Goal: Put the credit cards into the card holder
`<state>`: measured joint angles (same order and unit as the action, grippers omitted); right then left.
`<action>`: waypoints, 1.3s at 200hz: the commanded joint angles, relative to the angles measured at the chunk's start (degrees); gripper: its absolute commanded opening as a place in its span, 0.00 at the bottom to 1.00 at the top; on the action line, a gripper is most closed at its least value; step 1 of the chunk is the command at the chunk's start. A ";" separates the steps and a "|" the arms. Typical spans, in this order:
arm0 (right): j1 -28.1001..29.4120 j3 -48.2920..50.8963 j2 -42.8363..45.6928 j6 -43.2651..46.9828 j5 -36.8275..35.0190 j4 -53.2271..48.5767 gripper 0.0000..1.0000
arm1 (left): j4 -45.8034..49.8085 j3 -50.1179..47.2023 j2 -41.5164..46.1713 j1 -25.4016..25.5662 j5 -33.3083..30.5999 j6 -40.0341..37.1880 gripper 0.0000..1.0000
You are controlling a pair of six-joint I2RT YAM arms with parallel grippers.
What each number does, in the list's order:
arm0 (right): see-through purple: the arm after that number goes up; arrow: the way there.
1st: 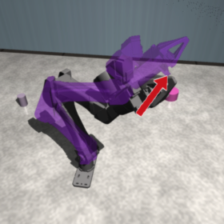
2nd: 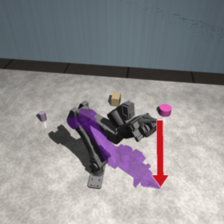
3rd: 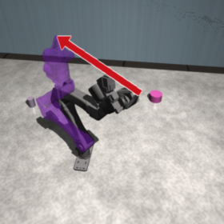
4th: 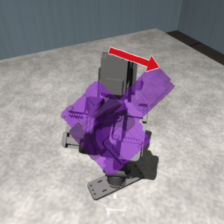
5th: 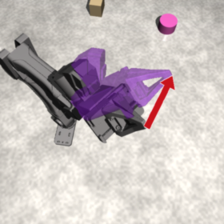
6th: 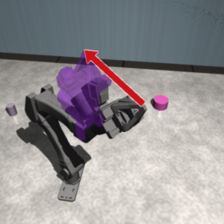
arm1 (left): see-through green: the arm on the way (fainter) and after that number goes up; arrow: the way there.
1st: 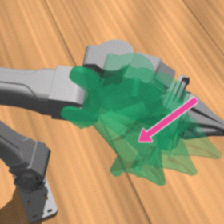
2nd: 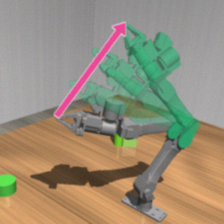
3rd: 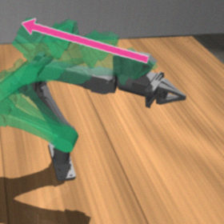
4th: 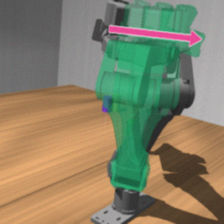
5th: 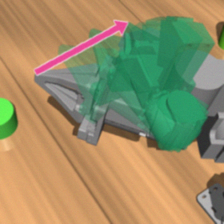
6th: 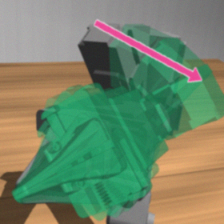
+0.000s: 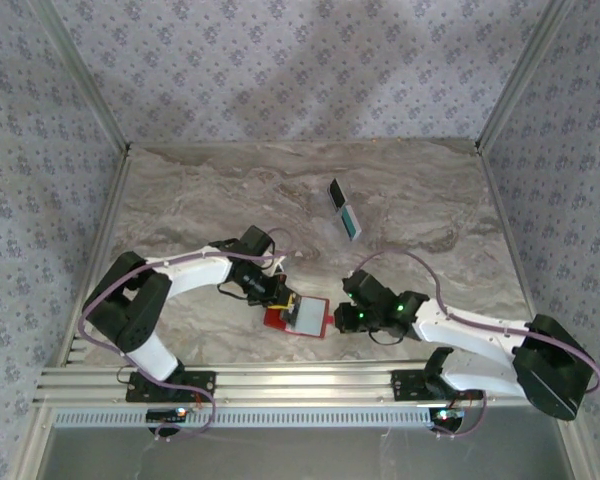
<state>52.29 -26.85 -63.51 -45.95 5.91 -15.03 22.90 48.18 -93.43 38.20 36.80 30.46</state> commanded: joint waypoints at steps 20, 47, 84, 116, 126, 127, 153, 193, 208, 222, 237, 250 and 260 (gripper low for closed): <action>0.52 1.19 1.81 -0.62 -0.81 -0.07 0.16 | 0.91 -0.55 -0.62 -0.67 0.82 -2.07 0.00; 0.50 1.89 2.42 -1.31 -0.55 1.21 0.17 | 1.66 -1.03 0.32 -0.74 0.36 -2.71 0.00; 0.93 0.50 1.39 -0.59 0.20 -0.16 0.18 | 2.15 -1.95 1.03 -1.46 -0.49 -2.82 0.00; 2.47 -0.21 1.02 -0.32 -1.03 -0.67 0.27 | 1.15 -2.53 1.69 -1.54 0.58 -2.47 0.00; 2.64 -0.22 1.15 -0.61 -1.58 -0.93 0.29 | 1.17 -2.23 1.33 -1.55 1.93 -2.29 0.00; 2.64 -0.18 1.17 -0.70 -1.59 -0.86 0.30 | 1.18 -2.22 1.32 -1.55 1.99 -2.27 0.00; 3.11 0.18 1.04 -0.79 -1.39 0.87 0.30 | 1.36 -2.70 1.91 -1.61 2.32 -2.35 0.00; 3.52 0.89 0.04 -0.82 -0.45 4.79 0.35 | 0.82 -3.08 2.24 -1.65 3.77 -0.99 0.00; 3.57 0.88 -1.18 -0.99 0.18 6.16 0.45 | -1.02 -3.93 1.30 -1.69 4.15 0.35 0.00; 3.52 0.84 -2.15 -1.31 0.91 7.17 0.46 | -2.46 -4.61 0.45 -1.65 5.12 1.55 0.00; 3.57 1.16 -2.74 -1.68 1.46 8.67 0.46 | -3.33 -5.45 0.85 -1.72 5.35 2.20 0.00; 3.52 1.19 -3.09 -1.42 1.62 9.14 0.45 | -3.80 -5.96 1.38 -1.89 5.05 2.44 0.00; 3.52 1.24 -3.28 -1.31 1.70 9.01 0.44 | -5.11 -6.47 1.62 -2.12 5.98 3.29 0.00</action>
<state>55.55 -25.65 -66.08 -46.92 6.85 -7.75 19.38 43.51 -92.36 36.71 41.28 31.79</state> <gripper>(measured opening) 0.452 0.053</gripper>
